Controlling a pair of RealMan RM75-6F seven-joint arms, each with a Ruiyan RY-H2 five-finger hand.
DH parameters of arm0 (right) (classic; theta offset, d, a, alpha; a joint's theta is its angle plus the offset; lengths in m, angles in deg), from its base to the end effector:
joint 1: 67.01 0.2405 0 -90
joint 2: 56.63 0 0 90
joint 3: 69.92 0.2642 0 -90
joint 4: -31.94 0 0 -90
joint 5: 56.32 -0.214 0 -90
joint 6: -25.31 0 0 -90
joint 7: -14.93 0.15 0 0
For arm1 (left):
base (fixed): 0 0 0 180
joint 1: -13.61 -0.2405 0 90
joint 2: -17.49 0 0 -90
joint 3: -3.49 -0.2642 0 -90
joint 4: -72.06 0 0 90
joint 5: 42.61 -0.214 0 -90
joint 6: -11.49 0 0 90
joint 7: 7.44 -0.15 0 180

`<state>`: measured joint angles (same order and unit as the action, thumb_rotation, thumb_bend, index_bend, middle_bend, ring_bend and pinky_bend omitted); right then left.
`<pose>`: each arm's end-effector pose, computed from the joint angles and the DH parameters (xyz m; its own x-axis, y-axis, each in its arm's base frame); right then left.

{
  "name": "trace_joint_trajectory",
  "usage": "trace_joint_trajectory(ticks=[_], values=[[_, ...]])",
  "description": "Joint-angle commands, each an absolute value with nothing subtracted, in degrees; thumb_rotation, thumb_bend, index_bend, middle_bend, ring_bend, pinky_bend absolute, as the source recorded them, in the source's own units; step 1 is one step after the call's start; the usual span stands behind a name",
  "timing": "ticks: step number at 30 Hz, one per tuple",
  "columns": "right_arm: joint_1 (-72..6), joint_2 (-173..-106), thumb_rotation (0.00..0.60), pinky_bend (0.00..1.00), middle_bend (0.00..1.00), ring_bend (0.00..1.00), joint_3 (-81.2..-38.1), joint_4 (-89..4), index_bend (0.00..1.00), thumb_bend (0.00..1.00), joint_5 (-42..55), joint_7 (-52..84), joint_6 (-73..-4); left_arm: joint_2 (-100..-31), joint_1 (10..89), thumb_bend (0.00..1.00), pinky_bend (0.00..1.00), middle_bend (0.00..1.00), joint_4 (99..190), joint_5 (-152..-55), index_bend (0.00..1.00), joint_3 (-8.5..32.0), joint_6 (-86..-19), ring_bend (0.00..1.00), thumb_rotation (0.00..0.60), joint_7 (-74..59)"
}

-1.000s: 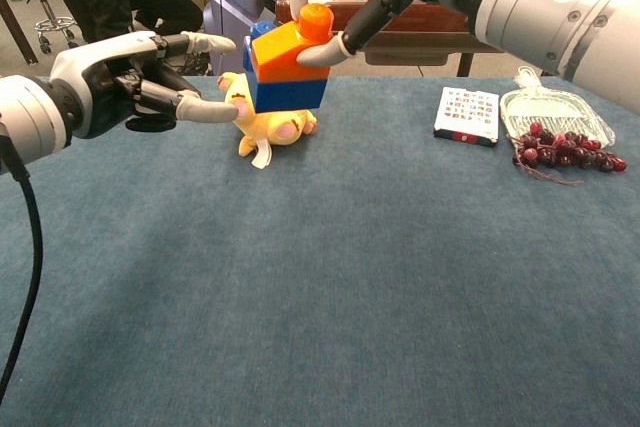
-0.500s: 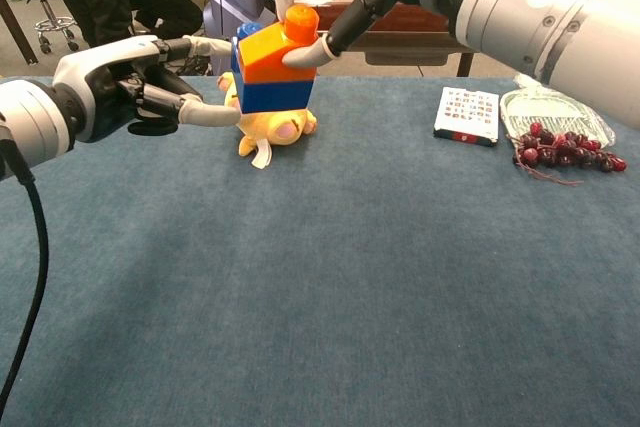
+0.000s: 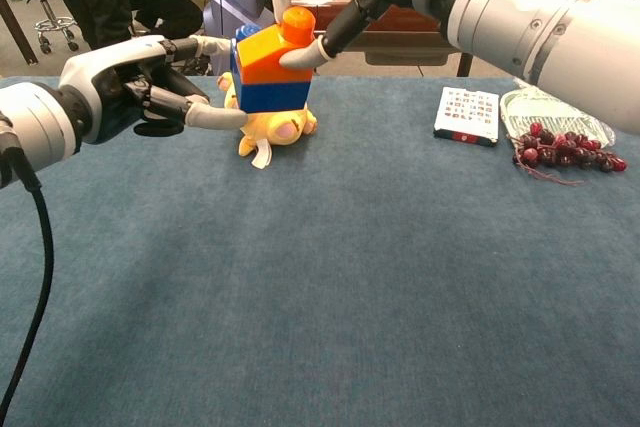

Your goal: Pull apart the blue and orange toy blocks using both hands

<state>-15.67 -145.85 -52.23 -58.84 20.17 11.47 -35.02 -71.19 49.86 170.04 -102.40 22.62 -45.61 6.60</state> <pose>-0.0208 -0.3597 0.0080 0.1278 -0.1730 0.9766 -0.7724 -0.6351 -0.0114 -0.1159 0.3350 -0.0019 -0.4126 0.3920 0.8223 0.8792 -0.0649 0.4720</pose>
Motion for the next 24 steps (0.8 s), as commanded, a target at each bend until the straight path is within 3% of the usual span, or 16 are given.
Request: trace_joint_trajectory(ticks=[1, 24], values=[[-15.6, -145.9, 0.6, 0.21, 0.25, 0.08, -52.2, -58.8, 0.69, 0.28, 20.1, 11.6, -35.0, -71.5, 50.0, 0.04, 1.0, 1.0, 169.8, -102.3, 0.16, 22.7, -45.9, 1.0, 0.6, 6.2], [-15.0, -147.1, 0.6, 0.21, 0.25, 0.08, -52.4, -57.8, 0.69, 0.28, 19.7, 12.5, -34.4, -74.5, 49.9, 0.04, 1.0, 1.0, 168.4, -102.2, 0.29, 23.1, -49.2, 1.0, 0.6, 5.1]])
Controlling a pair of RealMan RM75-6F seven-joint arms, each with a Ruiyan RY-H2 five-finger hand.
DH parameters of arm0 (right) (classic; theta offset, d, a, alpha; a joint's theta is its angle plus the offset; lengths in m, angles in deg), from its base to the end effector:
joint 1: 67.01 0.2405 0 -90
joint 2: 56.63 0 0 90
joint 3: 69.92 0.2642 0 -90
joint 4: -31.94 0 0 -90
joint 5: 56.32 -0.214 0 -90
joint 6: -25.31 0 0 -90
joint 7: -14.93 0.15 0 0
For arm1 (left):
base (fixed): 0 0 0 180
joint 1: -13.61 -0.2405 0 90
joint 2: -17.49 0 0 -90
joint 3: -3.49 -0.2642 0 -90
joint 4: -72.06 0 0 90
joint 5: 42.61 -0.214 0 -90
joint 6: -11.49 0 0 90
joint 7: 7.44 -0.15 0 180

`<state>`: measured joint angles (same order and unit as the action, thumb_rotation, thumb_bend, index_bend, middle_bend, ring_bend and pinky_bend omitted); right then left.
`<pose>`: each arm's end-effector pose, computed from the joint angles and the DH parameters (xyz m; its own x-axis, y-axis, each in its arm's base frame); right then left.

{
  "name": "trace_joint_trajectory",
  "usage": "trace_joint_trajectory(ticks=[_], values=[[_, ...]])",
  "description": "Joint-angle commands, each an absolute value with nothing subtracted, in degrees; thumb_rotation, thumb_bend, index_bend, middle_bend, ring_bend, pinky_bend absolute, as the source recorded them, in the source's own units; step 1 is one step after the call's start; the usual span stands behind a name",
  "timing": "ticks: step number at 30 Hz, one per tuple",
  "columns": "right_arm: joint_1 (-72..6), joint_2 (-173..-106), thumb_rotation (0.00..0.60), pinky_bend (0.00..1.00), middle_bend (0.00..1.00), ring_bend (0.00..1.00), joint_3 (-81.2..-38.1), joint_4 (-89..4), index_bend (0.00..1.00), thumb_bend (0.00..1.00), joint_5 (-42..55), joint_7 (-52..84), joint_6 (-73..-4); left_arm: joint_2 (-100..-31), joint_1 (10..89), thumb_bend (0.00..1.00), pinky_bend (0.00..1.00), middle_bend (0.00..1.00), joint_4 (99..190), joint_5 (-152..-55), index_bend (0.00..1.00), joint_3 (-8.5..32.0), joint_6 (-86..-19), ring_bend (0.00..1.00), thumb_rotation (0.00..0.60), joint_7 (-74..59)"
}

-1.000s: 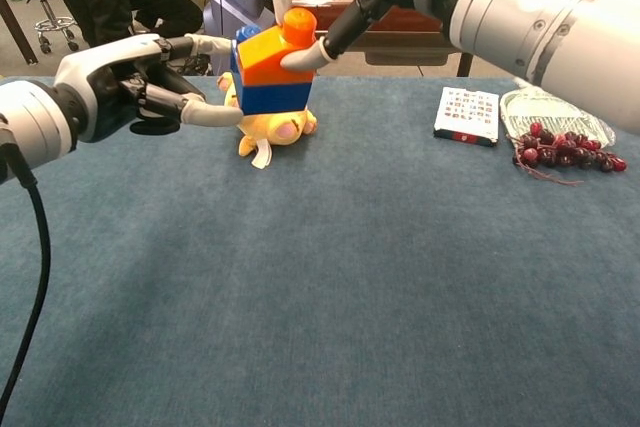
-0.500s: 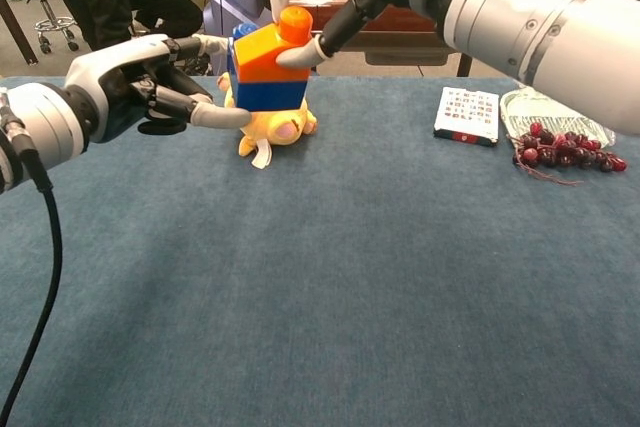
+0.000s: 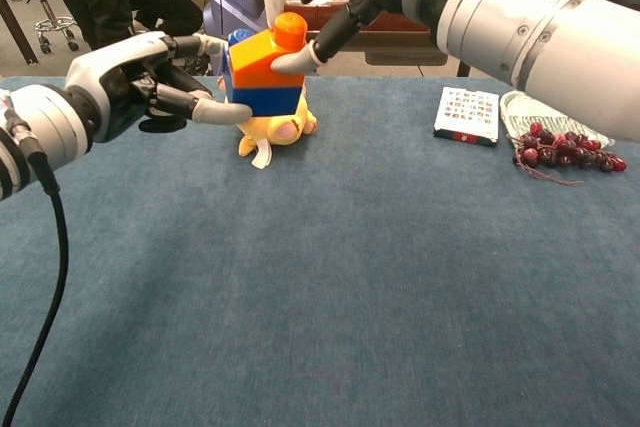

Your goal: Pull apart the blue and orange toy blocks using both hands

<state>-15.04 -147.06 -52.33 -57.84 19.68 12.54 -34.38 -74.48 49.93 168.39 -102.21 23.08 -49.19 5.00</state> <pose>-0.0184 -0.3599 0.0002 0.1169 -0.2000 0.9728 -0.7758 -0.6300 -0.0363 -0.1125 0.3365 -0.0078 -0.4310 0.3391 0.8362 0.8743 -0.0724 0.4800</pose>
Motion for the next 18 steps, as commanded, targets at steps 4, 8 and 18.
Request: trace_joint_trajectory(ticks=[4, 8, 18], values=[[-15.0, -147.2, 0.6, 0.21, 0.25, 0.08, -52.4, -57.7, 0.69, 0.28, 19.7, 12.7, -34.3, -74.6, 49.8, 0.04, 1.0, 1.0, 168.3, -102.3, 0.31, 23.1, -49.3, 1.0, 0.6, 5.3], [-15.0, -147.3, 0.6, 0.21, 0.25, 0.08, -52.5, -57.6, 0.69, 0.28, 19.7, 12.9, -34.2, -74.6, 49.7, 0.04, 1.0, 1.0, 168.1, -102.8, 0.36, 23.1, -49.0, 1.0, 0.6, 6.0], [-15.0, -147.3, 0.6, 0.21, 0.25, 0.08, -52.6, -57.4, 0.69, 0.28, 19.6, 13.3, -34.0, -74.9, 49.6, 0.04, 1.0, 1.0, 167.7, -103.3, 0.45, 23.0, -49.0, 1.0, 0.6, 6.3]])
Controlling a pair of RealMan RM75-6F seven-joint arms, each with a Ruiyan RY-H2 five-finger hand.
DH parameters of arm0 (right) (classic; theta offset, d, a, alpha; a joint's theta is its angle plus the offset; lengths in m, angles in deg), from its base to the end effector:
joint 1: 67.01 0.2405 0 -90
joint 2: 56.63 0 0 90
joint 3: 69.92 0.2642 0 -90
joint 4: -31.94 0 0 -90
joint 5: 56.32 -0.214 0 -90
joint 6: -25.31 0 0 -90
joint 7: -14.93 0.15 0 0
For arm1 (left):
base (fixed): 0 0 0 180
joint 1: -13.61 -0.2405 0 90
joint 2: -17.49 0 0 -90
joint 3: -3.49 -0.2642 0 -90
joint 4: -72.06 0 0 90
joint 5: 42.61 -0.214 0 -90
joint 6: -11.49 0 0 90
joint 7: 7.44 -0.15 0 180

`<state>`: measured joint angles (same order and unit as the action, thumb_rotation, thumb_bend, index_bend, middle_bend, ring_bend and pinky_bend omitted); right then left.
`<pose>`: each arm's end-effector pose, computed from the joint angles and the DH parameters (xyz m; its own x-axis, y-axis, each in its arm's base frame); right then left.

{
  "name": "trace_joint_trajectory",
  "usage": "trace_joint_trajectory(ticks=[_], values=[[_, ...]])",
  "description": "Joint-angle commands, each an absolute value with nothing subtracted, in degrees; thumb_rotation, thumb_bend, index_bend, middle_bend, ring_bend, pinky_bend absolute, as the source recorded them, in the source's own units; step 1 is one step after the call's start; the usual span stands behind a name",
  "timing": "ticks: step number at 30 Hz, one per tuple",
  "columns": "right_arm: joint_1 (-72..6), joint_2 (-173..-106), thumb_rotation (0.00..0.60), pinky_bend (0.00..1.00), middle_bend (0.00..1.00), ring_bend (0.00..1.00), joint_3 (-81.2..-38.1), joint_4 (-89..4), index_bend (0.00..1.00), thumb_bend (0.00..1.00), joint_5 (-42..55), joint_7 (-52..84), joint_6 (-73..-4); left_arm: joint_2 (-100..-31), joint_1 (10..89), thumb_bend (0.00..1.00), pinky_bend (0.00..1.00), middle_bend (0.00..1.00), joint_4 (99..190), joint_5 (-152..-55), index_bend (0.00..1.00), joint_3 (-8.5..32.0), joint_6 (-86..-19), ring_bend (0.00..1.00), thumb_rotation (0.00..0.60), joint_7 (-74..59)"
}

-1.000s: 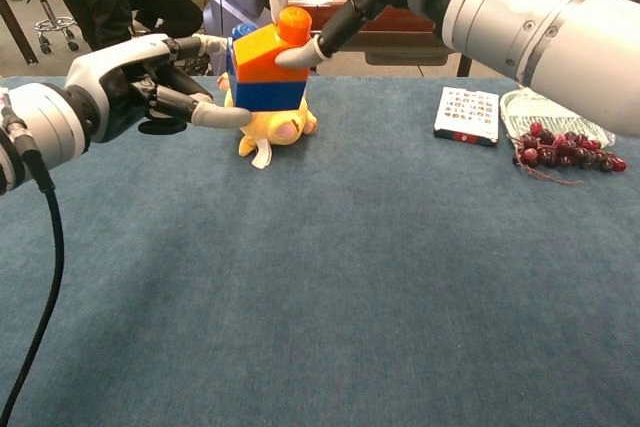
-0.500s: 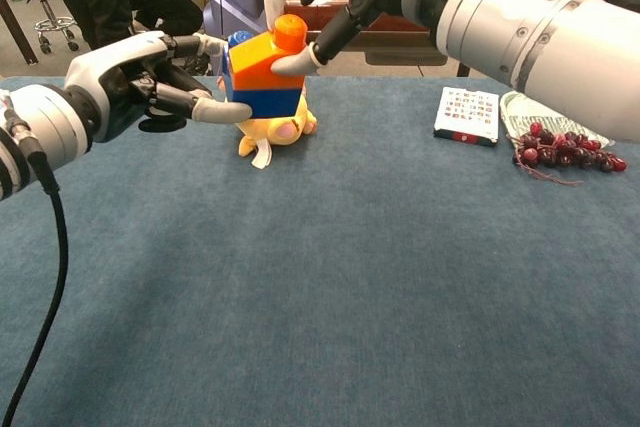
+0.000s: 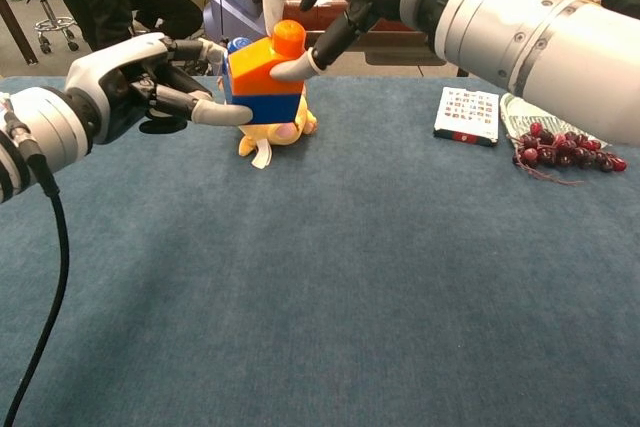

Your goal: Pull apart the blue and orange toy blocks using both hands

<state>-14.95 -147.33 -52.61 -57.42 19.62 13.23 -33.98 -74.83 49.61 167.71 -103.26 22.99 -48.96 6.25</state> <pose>-0.0196 -0.3598 -0.0030 0.1164 -0.2144 0.9698 -0.7782 -0.6264 -0.0450 -0.1138 0.3361 -0.0095 -0.4394 0.3416 0.8308 0.8686 -0.0743 0.4900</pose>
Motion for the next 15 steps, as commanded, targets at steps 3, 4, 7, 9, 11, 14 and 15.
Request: trace_joint_trajectory(ticks=[3, 4, 7, 9, 11, 14, 15], values=[[-15.0, -147.4, 0.6, 0.21, 0.25, 0.08, -52.6, -57.4, 0.69, 0.28, 19.6, 13.5, -33.9, -74.9, 49.6, 0.04, 1.0, 1.0, 167.6, -103.7, 0.46, 23.0, -48.9, 1.0, 0.6, 6.7], [-15.0, -147.4, 0.6, 0.21, 0.25, 0.08, -52.6, -57.4, 0.69, 0.28, 19.6, 13.6, -33.9, -74.9, 49.6, 0.04, 1.0, 1.0, 167.5, -103.9, 0.47, 23.0, -48.9, 1.0, 0.6, 6.9], [-14.9, -147.5, 0.6, 0.21, 0.25, 0.08, -52.6, -57.3, 0.69, 0.28, 19.7, 13.9, -33.9, -74.9, 49.5, 0.04, 1.0, 1.0, 167.3, -104.4, 0.47, 22.9, -48.7, 1.0, 0.6, 7.6], [-14.9, -147.6, 0.6, 0.21, 0.25, 0.08, -52.6, -57.2, 0.69, 0.28, 19.8, 14.1, -33.9, -75.0, 49.5, 0.05, 1.0, 1.0, 167.1, -104.7, 0.49, 22.9, -48.7, 1.0, 0.6, 7.9], [-14.9, -147.6, 0.6, 0.21, 0.25, 0.08, -52.7, -57.2, 0.69, 0.28, 19.8, 14.3, -33.9, -75.1, 49.5, 0.07, 1.0, 1.0, 166.9, -104.8, 0.5, 22.8, -48.7, 1.0, 0.6, 7.8], [-14.9, -147.6, 0.6, 0.21, 0.25, 0.08, -52.7, -57.3, 0.69, 0.28, 20.0, 14.5, -33.9, -75.4, 49.4, 0.1, 1.0, 1.0, 166.7, -104.8, 0.54, 22.7, -48.9, 1.0, 0.6, 7.8], [-14.9, -147.6, 0.6, 0.21, 0.25, 0.08, -52.7, -57.3, 0.69, 0.28, 20.0, 14.5, -33.9, -75.4, 49.4, 0.11, 1.0, 1.0, 166.6, -104.9, 0.55, 22.7, -49.0, 1.0, 0.6, 7.8]])
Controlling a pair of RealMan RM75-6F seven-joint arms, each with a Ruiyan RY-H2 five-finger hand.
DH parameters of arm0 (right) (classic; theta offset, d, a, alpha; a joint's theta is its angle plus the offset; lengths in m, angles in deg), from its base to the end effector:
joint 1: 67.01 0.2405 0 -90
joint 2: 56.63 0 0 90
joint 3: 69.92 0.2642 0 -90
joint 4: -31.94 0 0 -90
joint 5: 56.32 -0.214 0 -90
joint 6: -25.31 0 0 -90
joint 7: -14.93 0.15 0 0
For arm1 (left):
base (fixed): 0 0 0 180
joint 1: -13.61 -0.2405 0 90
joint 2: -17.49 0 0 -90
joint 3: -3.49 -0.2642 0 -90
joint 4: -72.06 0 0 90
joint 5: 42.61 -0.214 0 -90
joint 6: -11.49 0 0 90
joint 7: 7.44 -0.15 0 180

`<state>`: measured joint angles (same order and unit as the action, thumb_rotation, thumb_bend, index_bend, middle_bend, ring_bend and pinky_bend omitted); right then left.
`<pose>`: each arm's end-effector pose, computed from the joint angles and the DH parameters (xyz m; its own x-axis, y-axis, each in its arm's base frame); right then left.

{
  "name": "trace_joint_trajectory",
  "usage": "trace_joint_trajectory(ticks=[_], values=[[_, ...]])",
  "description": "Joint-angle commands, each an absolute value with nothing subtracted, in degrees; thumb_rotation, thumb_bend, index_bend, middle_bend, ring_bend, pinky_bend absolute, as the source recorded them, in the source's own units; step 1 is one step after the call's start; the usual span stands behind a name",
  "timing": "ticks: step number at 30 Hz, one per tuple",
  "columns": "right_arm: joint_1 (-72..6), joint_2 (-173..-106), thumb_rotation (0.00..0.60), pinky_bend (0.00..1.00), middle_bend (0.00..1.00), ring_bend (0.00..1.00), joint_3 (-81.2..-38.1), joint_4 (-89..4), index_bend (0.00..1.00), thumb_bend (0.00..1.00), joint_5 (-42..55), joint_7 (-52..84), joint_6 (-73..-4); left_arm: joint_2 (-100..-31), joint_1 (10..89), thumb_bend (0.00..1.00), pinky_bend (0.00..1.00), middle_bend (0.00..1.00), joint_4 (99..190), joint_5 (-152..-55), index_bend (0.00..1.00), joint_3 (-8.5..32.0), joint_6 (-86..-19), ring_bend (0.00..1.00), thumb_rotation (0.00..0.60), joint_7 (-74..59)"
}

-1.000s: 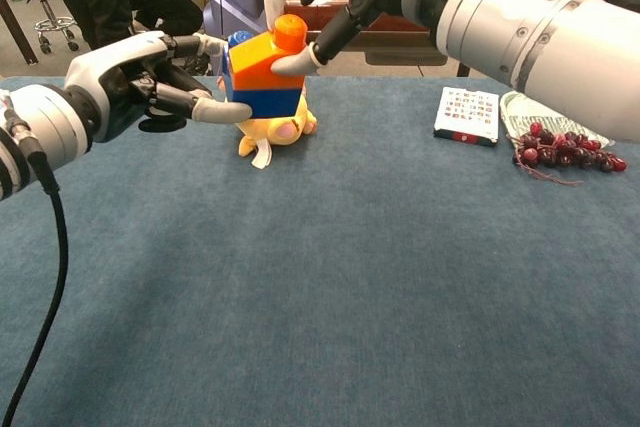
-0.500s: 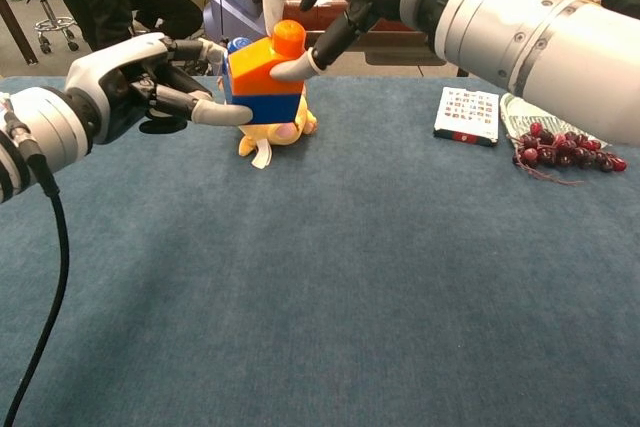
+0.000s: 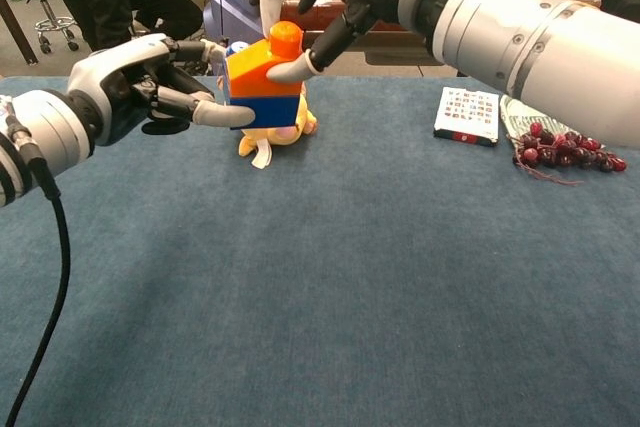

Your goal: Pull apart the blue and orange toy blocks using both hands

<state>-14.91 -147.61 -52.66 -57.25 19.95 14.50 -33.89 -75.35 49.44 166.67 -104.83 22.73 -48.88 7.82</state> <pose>-0.0188 -0.3589 -0.0047 0.1018 -0.2296 0.9679 -0.7773 -0.6256 -0.0667 -0.1146 0.3358 -0.0119 -0.4450 0.3450 0.8264 0.8624 -0.0836 0.4993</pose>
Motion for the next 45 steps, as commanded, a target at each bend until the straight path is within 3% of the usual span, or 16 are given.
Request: trace_joint_trajectory(ticks=[1, 33, 45], values=[[-14.9, -147.6, 0.6, 0.21, 0.25, 0.08, -52.7, -57.3, 0.69, 0.28, 20.0, 14.6, -33.9, -75.5, 49.4, 0.11, 1.0, 1.0, 166.5, -104.9, 0.56, 22.6, -49.0, 1.0, 0.6, 7.7], [-16.5, -145.4, 0.6, 0.21, 0.25, 0.08, -52.7, -59.3, 0.69, 0.28, 20.7, 15.3, -35.6, -77.5, 49.4, 0.12, 1.0, 1.0, 163.2, -104.7, 0.6, 22.1, -49.5, 1.0, 0.6, 5.4], [-21.0, -143.6, 0.6, 0.21, 0.25, 0.08, -57.2, -55.6, 0.69, 0.28, 19.5, 16.5, -35.6, -78.1, 50.7, 0.12, 1.0, 1.0, 160.4, -102.5, 0.6, 20.3, -45.9, 1.0, 0.6, 1.0]])
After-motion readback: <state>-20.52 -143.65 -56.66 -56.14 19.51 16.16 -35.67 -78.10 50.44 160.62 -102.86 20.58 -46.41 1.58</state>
